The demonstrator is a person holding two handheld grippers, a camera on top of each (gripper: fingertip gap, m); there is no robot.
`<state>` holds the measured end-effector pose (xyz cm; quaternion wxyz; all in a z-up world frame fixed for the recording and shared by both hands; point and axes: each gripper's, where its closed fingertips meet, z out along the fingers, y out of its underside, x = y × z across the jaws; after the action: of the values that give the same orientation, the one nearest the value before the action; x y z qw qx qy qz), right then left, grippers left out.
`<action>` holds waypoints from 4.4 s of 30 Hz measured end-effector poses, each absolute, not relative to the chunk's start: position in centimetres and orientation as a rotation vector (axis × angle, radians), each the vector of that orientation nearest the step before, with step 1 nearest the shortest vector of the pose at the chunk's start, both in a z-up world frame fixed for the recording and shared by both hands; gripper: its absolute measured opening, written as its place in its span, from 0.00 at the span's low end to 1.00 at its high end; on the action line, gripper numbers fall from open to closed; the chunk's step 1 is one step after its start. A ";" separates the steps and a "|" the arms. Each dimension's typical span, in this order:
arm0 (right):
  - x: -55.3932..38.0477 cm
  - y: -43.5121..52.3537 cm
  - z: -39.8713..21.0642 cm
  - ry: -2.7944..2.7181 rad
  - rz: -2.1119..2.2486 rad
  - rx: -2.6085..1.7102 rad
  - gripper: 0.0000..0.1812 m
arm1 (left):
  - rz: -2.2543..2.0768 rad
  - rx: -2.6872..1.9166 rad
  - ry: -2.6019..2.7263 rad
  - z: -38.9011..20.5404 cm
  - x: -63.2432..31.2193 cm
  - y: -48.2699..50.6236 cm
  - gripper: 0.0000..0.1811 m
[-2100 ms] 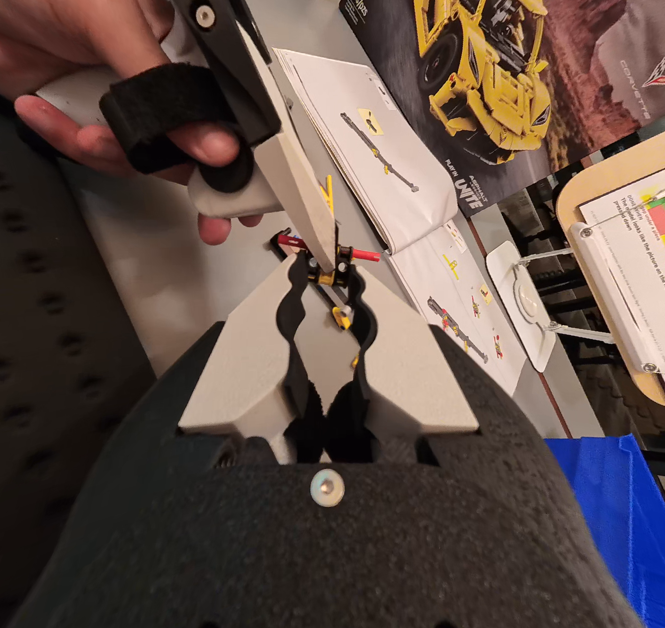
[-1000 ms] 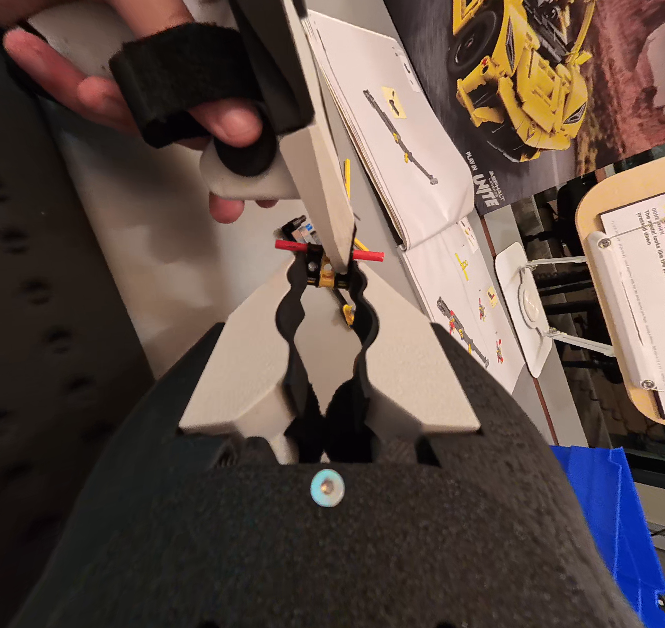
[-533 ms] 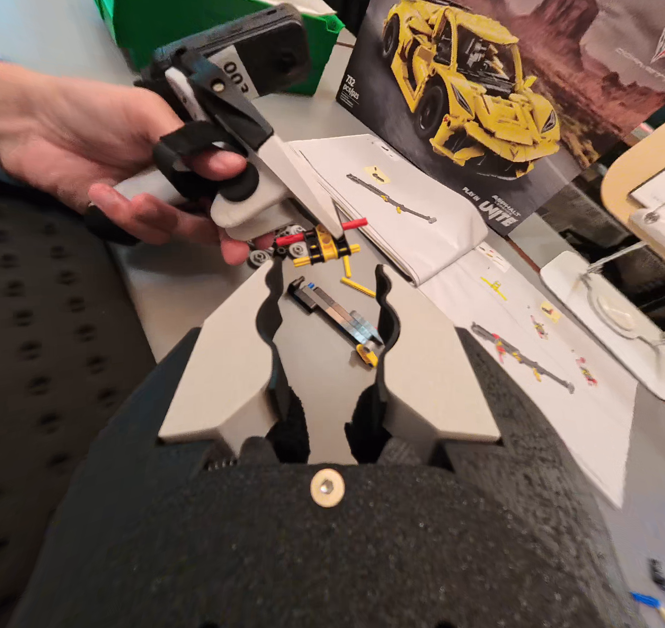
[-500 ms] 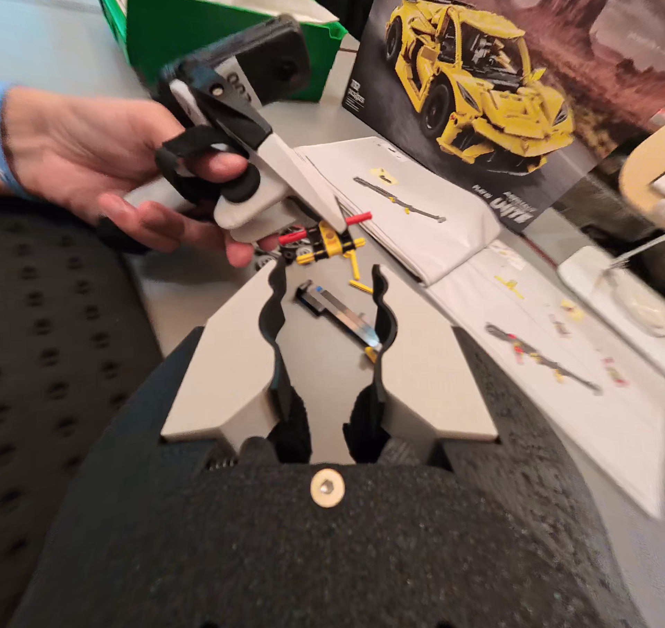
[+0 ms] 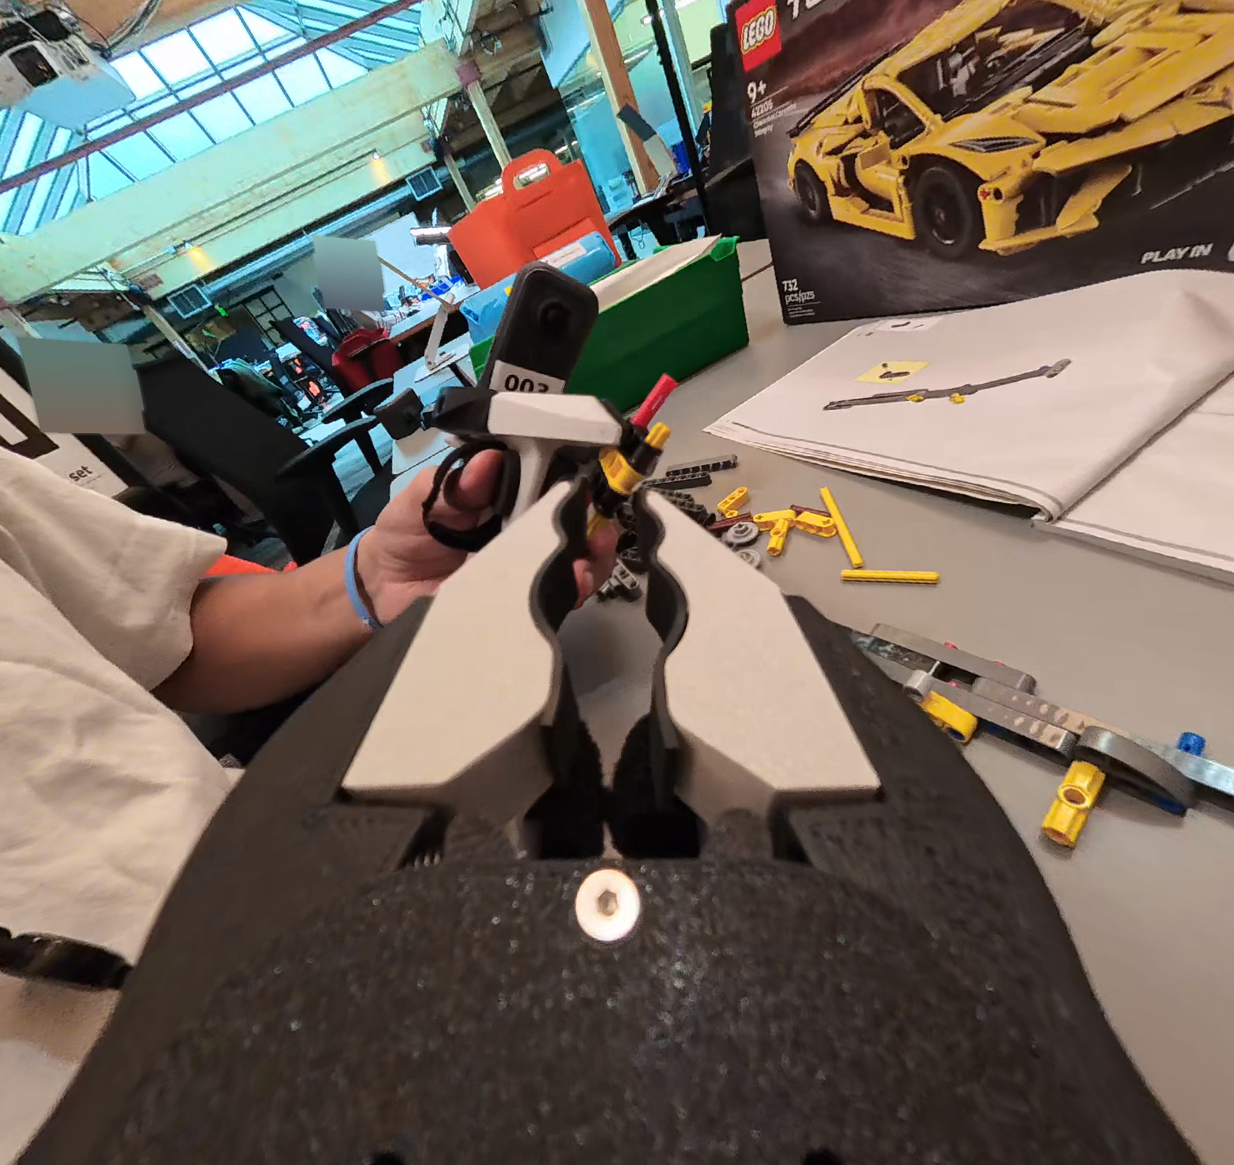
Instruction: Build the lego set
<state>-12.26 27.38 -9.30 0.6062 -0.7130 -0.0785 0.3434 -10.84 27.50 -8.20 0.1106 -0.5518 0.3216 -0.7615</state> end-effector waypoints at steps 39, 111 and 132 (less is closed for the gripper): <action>-7.9 28.3 -15.7 -0.336 -0.066 -2.096 0.14 | -1.913 -1.728 0.805 -10.1 -12.0 32.4 0.13; 15.1 22.6 -11.1 0.422 -0.224 -1.814 0.20 | -1.071 -1.621 1.200 -12.1 -10.7 38.6 0.12; 11.0 12.8 -19.0 0.360 -0.182 -2.269 0.15 | -0.925 -1.573 1.296 -13.2 -10.9 36.0 0.11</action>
<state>11.00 12.83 -18.95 0.4066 -0.8995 0.1426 -0.0722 -10.89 36.05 -13.21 0.4363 -0.6323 0.5210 -0.3720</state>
